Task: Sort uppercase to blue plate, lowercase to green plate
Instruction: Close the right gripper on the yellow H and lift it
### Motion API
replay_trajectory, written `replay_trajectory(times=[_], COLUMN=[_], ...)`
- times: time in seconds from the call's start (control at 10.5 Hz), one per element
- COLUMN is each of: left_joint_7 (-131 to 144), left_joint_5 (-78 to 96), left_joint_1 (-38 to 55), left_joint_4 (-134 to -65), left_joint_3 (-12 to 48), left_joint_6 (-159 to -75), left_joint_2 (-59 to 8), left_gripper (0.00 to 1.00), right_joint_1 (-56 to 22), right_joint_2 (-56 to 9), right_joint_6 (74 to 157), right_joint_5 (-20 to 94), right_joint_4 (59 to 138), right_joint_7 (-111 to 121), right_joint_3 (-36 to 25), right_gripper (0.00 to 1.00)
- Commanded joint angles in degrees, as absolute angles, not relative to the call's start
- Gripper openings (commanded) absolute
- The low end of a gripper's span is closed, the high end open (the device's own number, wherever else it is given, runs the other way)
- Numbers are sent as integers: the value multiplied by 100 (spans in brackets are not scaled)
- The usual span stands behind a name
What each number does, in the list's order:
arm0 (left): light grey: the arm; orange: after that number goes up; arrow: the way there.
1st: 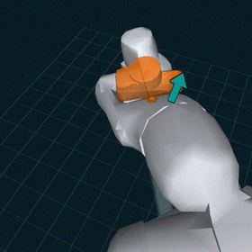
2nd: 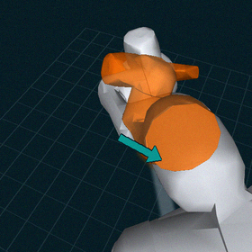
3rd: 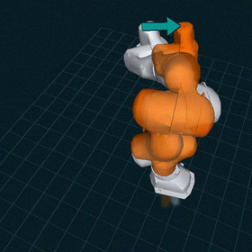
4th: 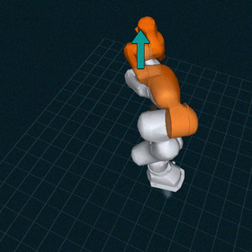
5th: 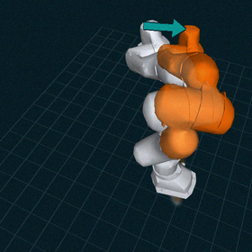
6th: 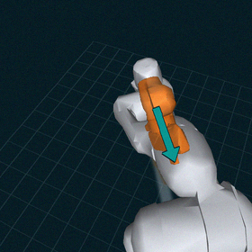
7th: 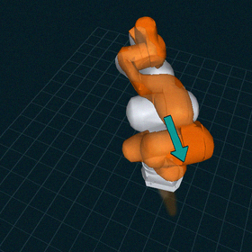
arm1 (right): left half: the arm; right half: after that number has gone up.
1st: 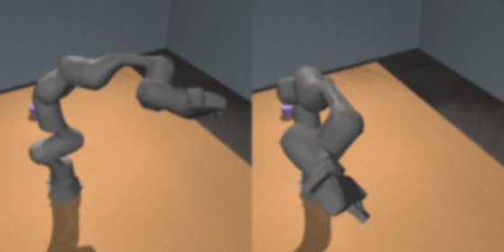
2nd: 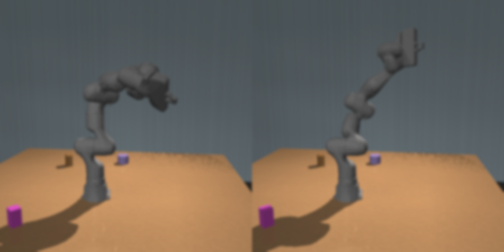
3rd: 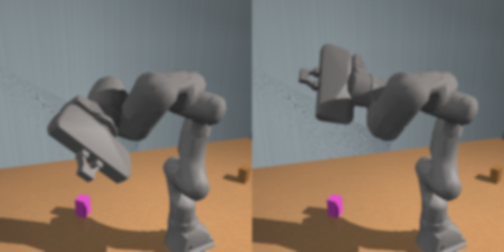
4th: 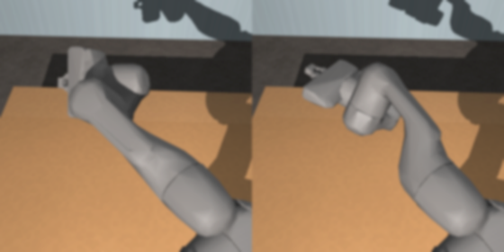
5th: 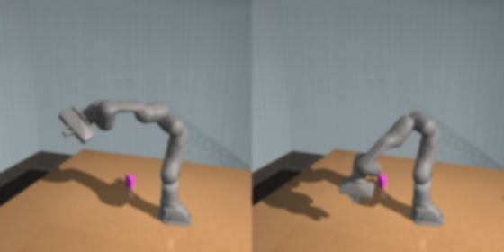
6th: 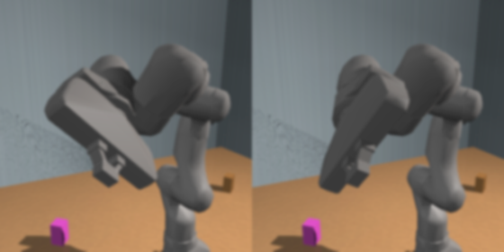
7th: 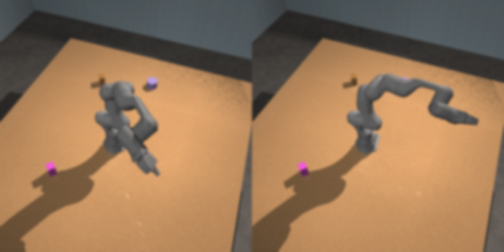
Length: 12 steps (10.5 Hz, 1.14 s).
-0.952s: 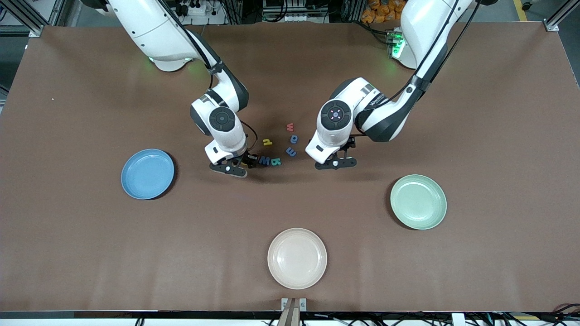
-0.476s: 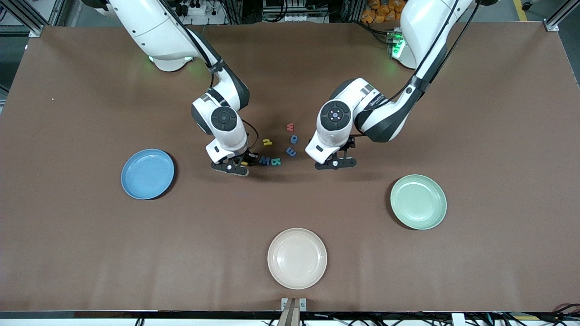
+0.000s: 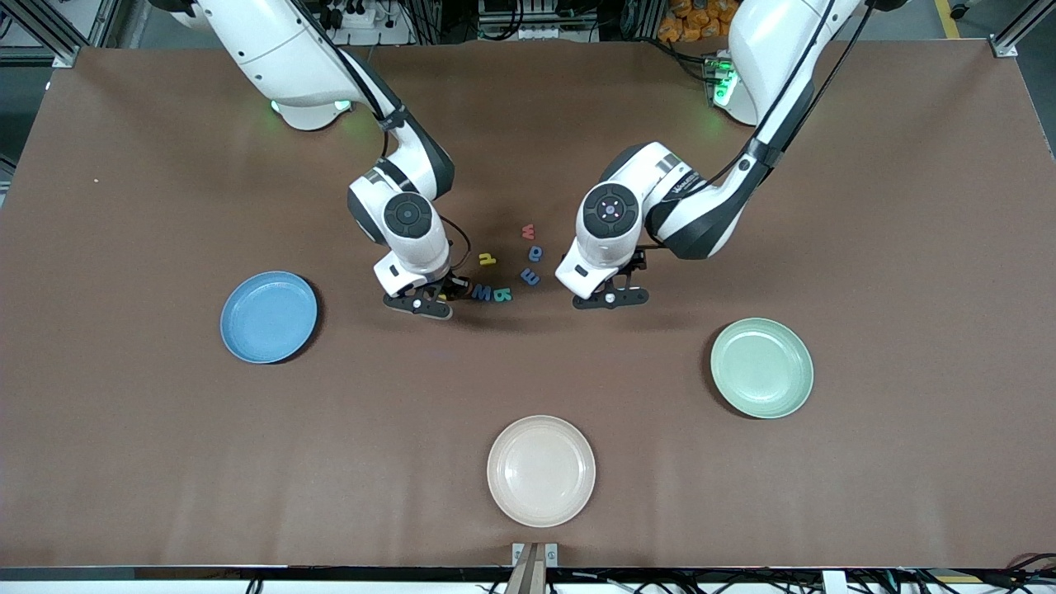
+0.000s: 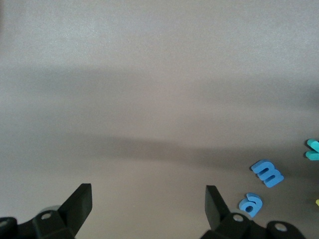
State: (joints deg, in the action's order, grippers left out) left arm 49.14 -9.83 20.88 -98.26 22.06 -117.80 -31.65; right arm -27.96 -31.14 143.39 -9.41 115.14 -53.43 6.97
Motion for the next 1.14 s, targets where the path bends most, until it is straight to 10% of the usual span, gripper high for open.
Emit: replay_trajectory(times=[0.0, 1.05], left_joint_7=[4852, 4860], left_joint_5=[-1081, -1046], left_joint_1=[2144, 2188], left_joint_4=[-9782, -9686], left_joint_3=[2215, 2215], left_joint_6=[-11716, -11760], left_joint_2=[-3173, -3217], left_gripper=[100, 100], right_joint_1=[-2689, -1829], right_joint_2=[-3182, -2804], right_joint_6=[14396, 12984], right_joint_5=[-1063, -1019], right_joint_4=[11619, 11119], right_joint_7=[-5327, -2984], right_joint_3=[809, 608], right_gripper=[28, 27])
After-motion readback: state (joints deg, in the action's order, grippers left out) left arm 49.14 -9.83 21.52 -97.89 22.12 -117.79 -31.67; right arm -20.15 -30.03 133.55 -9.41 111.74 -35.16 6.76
